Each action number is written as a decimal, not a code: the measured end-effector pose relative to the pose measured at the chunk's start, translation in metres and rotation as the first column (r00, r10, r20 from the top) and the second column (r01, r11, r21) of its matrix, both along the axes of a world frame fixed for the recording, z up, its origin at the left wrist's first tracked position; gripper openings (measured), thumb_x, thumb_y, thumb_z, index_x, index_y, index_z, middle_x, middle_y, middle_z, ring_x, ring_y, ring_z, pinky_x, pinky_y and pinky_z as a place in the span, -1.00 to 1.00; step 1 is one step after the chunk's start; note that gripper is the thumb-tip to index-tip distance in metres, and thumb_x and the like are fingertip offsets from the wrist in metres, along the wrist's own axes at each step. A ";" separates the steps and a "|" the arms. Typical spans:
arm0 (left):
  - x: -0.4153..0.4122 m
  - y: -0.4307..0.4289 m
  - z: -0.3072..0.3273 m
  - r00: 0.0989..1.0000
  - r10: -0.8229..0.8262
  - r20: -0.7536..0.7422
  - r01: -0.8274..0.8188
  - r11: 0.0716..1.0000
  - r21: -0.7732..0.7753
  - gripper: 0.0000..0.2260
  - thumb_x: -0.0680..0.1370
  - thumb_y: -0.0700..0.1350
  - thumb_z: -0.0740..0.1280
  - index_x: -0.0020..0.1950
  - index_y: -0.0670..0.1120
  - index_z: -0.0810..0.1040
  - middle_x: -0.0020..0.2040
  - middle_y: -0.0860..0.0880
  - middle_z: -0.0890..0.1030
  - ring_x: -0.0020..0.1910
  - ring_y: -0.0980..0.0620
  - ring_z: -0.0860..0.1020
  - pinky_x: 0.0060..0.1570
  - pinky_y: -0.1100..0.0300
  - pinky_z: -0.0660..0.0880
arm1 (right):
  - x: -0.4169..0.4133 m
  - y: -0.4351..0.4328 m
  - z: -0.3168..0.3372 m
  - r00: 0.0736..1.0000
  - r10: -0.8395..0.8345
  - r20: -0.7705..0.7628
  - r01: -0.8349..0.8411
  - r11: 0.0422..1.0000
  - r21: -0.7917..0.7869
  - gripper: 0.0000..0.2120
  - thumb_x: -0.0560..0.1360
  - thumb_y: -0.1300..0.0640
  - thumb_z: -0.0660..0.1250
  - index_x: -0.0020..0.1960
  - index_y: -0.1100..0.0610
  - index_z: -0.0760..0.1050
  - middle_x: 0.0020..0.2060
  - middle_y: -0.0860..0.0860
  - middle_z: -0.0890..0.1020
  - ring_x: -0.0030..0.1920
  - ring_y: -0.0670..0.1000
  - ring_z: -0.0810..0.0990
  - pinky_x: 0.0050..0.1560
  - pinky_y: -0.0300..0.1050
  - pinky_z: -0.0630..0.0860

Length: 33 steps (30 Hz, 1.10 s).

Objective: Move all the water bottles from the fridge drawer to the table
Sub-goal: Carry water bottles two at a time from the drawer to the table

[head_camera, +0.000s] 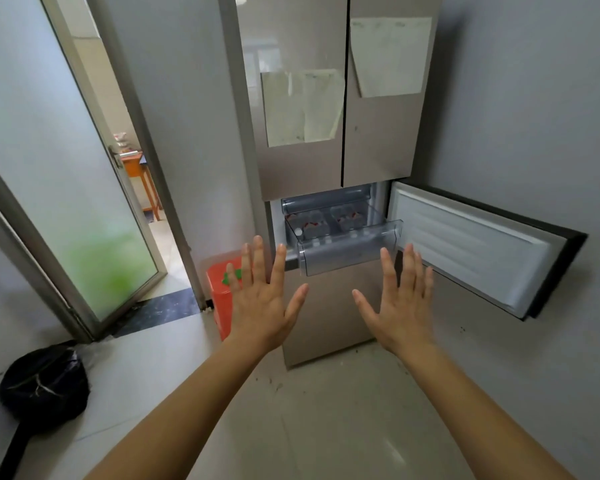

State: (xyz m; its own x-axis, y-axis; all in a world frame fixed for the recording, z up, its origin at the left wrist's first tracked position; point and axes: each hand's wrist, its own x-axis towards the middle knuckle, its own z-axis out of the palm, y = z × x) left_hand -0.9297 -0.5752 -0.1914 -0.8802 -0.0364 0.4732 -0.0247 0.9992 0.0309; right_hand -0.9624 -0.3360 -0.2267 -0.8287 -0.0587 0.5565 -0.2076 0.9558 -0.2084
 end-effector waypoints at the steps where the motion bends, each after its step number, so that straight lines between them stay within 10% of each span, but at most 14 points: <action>1: -0.020 -0.003 -0.005 1.000 0.001 -0.001 -0.001 1.000 0.006 -0.27 0.58 0.38 -0.05 0.62 0.05 -0.16 0.60 -0.09 -0.32 0.56 -0.12 -0.35 0.42 -0.08 -0.51 | -0.019 -0.002 -0.005 1.000 0.001 0.003 -0.001 1.000 0.002 -0.12 0.50 -0.33 0.14 0.63 0.08 -0.10 0.59 0.22 -0.14 0.60 0.22 -0.15 0.54 0.30 -0.07; 20: -0.361 0.052 -0.032 0.919 -0.280 0.277 0.274 0.960 0.059 -0.29 0.59 0.37 -0.17 0.58 0.04 -0.36 0.55 -0.10 -0.43 0.52 -0.11 -0.44 0.51 -0.25 -0.22 | -0.300 0.053 -0.015 0.971 -0.205 0.123 0.202 0.979 0.041 -0.19 0.53 -0.38 0.01 0.62 -0.02 -0.15 0.60 0.15 -0.16 0.60 0.15 -0.21 0.56 0.22 -0.11; 33: -0.523 0.120 -0.095 0.865 -0.120 0.488 0.080 0.992 0.102 -0.27 0.52 0.40 -0.22 0.60 0.08 -0.29 0.58 -0.07 -0.36 0.55 -0.09 -0.38 0.52 -0.23 -0.23 | -0.518 0.122 -0.066 0.912 0.070 0.405 -0.086 0.996 0.023 -0.22 0.58 -0.36 0.01 0.62 0.03 -0.14 0.61 0.17 -0.03 0.60 0.17 -0.09 0.57 0.11 -0.03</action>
